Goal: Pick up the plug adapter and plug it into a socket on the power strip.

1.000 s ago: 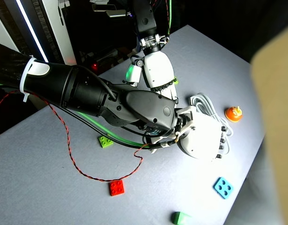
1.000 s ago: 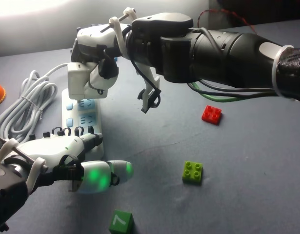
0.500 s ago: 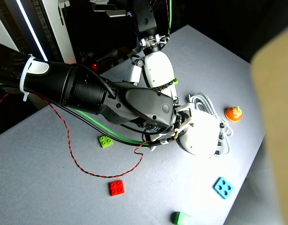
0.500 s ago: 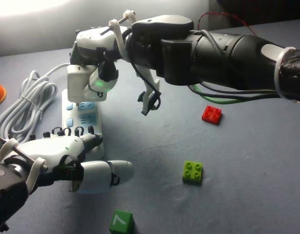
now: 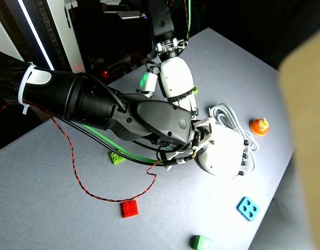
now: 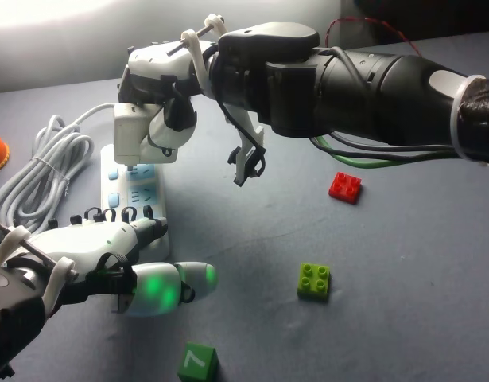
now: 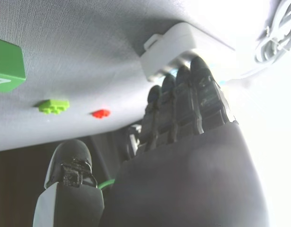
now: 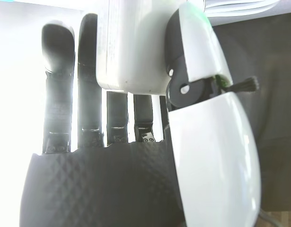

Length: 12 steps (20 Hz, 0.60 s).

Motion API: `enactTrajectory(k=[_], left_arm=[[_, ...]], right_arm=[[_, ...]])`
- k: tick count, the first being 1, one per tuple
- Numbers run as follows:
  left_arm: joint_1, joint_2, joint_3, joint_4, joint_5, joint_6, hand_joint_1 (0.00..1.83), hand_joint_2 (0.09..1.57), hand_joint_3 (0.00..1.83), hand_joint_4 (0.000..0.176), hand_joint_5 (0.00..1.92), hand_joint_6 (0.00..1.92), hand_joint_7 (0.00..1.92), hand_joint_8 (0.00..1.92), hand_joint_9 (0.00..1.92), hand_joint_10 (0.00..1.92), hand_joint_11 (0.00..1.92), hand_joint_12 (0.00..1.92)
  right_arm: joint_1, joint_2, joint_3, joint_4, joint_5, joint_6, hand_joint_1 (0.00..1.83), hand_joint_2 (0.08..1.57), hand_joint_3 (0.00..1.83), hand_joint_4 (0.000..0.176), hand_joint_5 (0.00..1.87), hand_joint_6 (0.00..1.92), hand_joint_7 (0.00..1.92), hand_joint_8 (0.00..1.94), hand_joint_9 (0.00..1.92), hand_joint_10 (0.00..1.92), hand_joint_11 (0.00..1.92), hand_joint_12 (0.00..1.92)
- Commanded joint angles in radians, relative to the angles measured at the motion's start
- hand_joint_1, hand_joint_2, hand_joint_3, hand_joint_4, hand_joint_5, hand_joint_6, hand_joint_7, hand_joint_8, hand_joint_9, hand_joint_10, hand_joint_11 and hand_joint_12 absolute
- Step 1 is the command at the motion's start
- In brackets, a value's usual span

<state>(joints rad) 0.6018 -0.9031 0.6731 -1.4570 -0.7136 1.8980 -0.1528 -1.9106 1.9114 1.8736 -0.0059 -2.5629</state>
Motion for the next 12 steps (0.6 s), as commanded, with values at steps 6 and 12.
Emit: enactTrajectory(k=[6, 12], left_arm=[[0.002, -0.002, 0.006, 0.014, -0.018, -0.006, 0.00, 1.16, 0.00, 0.000, 0.10, 0.00, 0.11, 0.00, 0.10, 0.00, 0.00, 0.30], [0.003, -0.002, 0.006, 0.014, -0.018, -0.006, 0.00, 1.15, 0.00, 0.000, 0.10, 0.00, 0.11, 0.00, 0.11, 0.00, 0.00, 0.25]], right_arm=[[0.005, 0.027, -0.026, -0.003, -0.024, 0.004, 1.23, 1.18, 0.00, 0.000, 0.81, 1.08, 0.92, 1.29, 0.80, 1.25, 0.70, 1.62], [0.011, 0.031, -0.043, -0.003, -0.014, 0.006, 1.22, 1.20, 0.00, 0.000, 0.76, 1.14, 0.89, 1.35, 0.77, 1.28, 0.67, 1.62]])
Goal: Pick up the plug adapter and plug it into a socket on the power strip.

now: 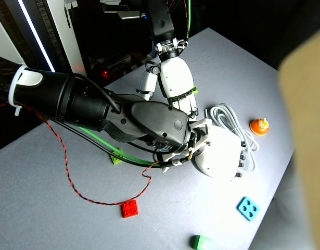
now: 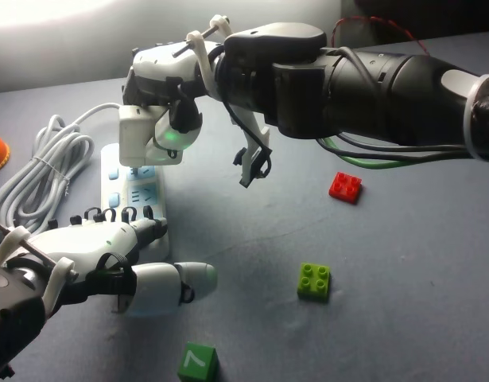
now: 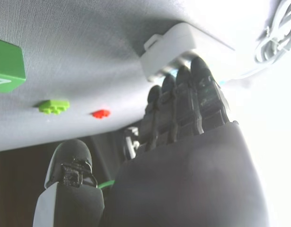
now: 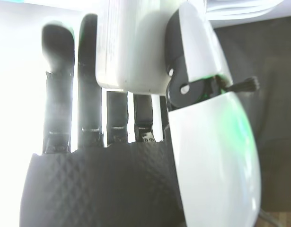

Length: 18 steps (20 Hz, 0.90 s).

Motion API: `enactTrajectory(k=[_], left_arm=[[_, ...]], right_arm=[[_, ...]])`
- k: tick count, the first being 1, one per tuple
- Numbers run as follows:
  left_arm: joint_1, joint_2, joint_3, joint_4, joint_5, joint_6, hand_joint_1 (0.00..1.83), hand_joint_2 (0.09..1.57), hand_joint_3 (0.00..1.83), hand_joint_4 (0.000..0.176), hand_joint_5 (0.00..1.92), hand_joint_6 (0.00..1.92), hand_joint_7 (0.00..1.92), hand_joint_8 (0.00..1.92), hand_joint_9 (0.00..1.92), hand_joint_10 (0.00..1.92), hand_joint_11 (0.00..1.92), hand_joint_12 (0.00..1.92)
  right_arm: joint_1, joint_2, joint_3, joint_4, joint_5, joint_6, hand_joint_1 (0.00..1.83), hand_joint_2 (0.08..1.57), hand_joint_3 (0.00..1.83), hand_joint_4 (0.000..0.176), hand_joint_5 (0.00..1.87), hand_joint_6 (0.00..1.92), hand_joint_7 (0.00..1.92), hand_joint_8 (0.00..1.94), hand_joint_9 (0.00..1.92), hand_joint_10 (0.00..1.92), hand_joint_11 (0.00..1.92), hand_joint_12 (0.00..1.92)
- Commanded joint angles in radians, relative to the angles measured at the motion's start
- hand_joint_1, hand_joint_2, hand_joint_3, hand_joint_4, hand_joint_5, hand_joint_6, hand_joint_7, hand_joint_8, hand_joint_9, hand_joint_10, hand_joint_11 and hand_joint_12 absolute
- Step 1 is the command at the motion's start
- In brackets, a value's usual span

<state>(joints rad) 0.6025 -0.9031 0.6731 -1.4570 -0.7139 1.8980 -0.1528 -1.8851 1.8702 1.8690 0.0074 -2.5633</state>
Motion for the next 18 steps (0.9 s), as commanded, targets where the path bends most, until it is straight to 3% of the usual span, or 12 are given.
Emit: enactTrajectory(k=[1, 9, 18], left_arm=[[0.003, -0.002, 0.006, 0.014, -0.017, -0.006, 0.00, 1.15, 0.00, 0.000, 0.10, 0.00, 0.11, 0.00, 0.11, 0.00, 0.00, 0.25], [0.004, -0.002, 0.005, 0.014, -0.018, -0.006, 0.00, 1.15, 0.00, 0.000, 0.09, 0.00, 0.10, 0.00, 0.09, 0.00, 0.00, 0.19], [-0.001, -0.002, 0.005, 0.014, -0.022, -0.006, 0.00, 1.15, 0.00, 0.000, 0.09, 0.00, 0.10, 0.00, 0.09, 0.00, 0.00, 0.19]], right_arm=[[0.011, 0.004, -0.002, 0.001, -0.027, 0.007, 1.22, 1.20, 0.00, 0.000, 0.76, 1.15, 0.89, 1.36, 0.76, 1.29, 0.66, 1.63], [0.011, -0.007, 0.014, -0.003, -0.041, 0.007, 1.22, 1.21, 0.00, 0.000, 0.74, 1.17, 0.89, 1.35, 0.78, 1.30, 0.67, 1.63], [0.013, -0.038, 0.048, -0.097, -0.101, 0.021, 1.22, 1.21, 0.00, 0.000, 0.74, 1.17, 0.89, 1.35, 0.78, 1.30, 0.67, 1.63]])
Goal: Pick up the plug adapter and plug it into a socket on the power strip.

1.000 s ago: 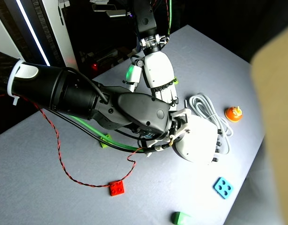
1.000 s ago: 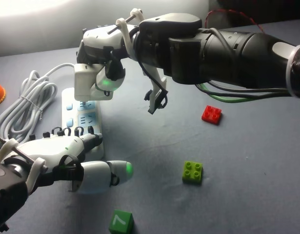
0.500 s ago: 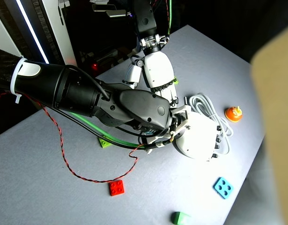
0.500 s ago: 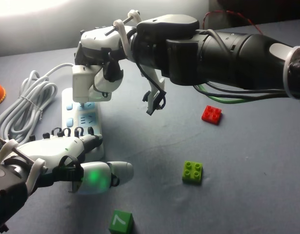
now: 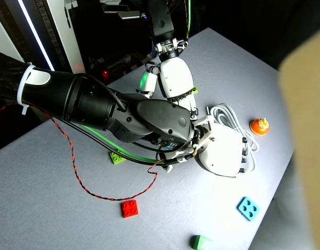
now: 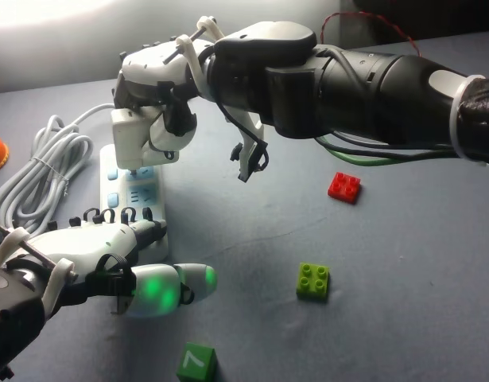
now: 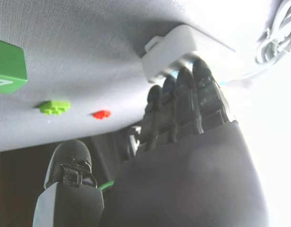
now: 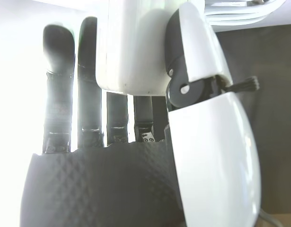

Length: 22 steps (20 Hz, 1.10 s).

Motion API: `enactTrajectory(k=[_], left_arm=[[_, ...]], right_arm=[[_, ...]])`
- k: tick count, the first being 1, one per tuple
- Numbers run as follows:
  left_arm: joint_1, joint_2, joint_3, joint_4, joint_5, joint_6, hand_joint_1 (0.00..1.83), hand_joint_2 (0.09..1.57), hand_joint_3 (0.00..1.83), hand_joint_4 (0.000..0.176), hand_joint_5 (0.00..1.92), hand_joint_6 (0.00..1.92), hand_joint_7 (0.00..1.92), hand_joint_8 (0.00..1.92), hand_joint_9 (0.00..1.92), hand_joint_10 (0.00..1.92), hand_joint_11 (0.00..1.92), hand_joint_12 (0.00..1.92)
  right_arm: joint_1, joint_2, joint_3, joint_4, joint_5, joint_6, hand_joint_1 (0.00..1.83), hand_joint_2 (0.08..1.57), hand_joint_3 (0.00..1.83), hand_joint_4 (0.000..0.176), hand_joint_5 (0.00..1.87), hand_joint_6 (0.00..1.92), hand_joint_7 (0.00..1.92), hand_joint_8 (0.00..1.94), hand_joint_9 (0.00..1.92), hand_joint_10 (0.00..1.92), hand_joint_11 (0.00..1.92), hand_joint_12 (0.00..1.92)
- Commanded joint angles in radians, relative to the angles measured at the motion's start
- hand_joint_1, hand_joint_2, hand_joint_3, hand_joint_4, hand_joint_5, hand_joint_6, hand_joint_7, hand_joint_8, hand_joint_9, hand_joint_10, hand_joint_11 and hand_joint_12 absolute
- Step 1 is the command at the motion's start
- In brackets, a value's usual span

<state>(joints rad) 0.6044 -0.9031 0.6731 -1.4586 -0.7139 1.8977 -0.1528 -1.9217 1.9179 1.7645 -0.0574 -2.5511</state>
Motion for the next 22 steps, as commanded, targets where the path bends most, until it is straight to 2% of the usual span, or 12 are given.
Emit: enactTrajectory(k=[1, 13, 22], left_arm=[[-0.003, -0.002, 0.005, 0.016, -0.022, -0.006, 0.00, 1.15, 0.00, 0.000, 0.09, 0.00, 0.10, 0.00, 0.09, 0.00, 0.00, 0.19], [-0.005, -0.002, 0.004, 0.016, -0.024, -0.008, 0.00, 1.15, 0.00, 0.000, 0.09, 0.00, 0.10, 0.00, 0.09, 0.00, 0.00, 0.19], [-0.006, -0.002, 0.006, 0.016, -0.035, -0.014, 0.00, 1.15, 0.00, 0.000, 0.09, 0.00, 0.10, 0.00, 0.09, 0.00, 0.00, 0.19]], right_arm=[[0.014, -0.006, 0.003, 0.008, -0.036, 0.010, 1.22, 1.21, 0.00, 0.000, 0.74, 1.17, 0.89, 1.35, 0.78, 1.30, 0.67, 1.63], [0.019, -0.052, 0.005, 0.009, 0.022, 0.025, 1.22, 1.21, 0.00, 0.000, 0.74, 1.17, 0.89, 1.35, 0.78, 1.30, 0.67, 1.63], [-0.014, -0.031, -0.021, 0.002, 0.039, 0.019, 1.22, 1.21, 0.00, 0.000, 0.74, 1.17, 0.89, 1.36, 0.78, 1.30, 0.67, 1.63]])
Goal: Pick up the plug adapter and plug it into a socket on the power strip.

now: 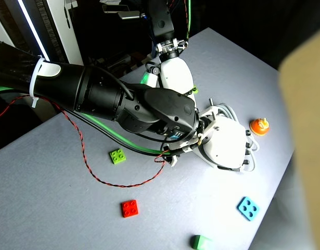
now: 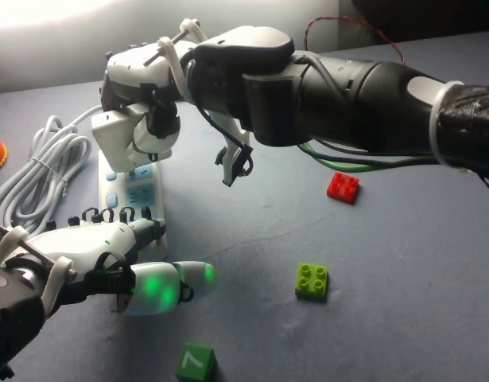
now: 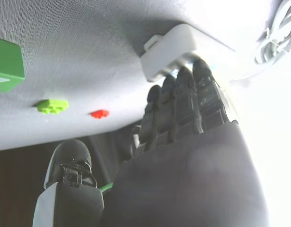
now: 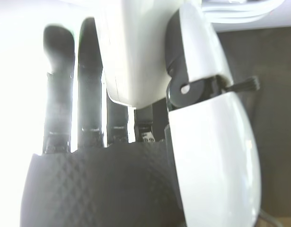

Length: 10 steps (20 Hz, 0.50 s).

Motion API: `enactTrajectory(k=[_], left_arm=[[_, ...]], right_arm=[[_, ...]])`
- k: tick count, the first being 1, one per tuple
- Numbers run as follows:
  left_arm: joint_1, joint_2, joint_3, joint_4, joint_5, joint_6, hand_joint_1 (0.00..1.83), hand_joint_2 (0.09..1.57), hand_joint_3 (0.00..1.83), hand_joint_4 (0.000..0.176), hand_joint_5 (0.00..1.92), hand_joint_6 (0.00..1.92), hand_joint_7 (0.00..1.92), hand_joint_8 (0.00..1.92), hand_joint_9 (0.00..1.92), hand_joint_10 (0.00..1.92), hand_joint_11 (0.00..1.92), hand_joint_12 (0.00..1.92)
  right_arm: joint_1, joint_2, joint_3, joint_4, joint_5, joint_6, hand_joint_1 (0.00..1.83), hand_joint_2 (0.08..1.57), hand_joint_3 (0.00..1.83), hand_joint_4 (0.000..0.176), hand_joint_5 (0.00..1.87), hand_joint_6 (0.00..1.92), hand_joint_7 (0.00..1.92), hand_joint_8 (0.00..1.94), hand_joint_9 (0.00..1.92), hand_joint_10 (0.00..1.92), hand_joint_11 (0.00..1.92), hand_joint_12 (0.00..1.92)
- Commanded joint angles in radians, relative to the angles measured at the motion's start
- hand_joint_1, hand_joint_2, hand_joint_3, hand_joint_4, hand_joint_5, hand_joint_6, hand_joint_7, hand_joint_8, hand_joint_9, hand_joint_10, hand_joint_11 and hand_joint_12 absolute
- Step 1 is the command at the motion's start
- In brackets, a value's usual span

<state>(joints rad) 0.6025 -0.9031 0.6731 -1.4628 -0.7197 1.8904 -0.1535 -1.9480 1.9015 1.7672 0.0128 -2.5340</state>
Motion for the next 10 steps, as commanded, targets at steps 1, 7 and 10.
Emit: enactTrajectory(k=[1, 7, 10], left_arm=[[-0.004, -0.002, 0.007, 0.020, -0.030, -0.007, 0.00, 1.15, 0.00, 0.000, 0.09, 0.00, 0.10, 0.00, 0.09, 0.00, 0.00, 0.19], [-0.004, -0.002, 0.003, 0.020, -0.031, -0.008, 0.00, 1.16, 0.00, 0.000, 0.09, 0.00, 0.11, 0.00, 0.11, 0.00, 0.00, 0.24], [-0.005, -0.002, 0.003, 0.020, -0.031, -0.009, 0.00, 1.16, 0.00, 0.000, 0.09, 0.00, 0.11, 0.00, 0.11, 0.00, 0.00, 0.24]], right_arm=[[-0.017, -0.004, -0.006, -0.001, -0.033, 0.001, 1.22, 1.21, 0.00, 0.000, 0.74, 1.17, 0.89, 1.36, 0.78, 1.30, 0.67, 1.63], [-0.028, -0.011, -0.005, -0.001, -0.042, 0.002, 1.22, 1.19, 0.00, 0.000, 0.78, 1.13, 0.92, 1.29, 0.81, 1.23, 0.72, 1.58], [-0.033, -0.015, -0.005, -0.001, -0.047, 0.002, 1.22, 1.19, 0.00, 0.000, 0.78, 1.13, 0.92, 1.29, 0.81, 1.23, 0.72, 1.58]])
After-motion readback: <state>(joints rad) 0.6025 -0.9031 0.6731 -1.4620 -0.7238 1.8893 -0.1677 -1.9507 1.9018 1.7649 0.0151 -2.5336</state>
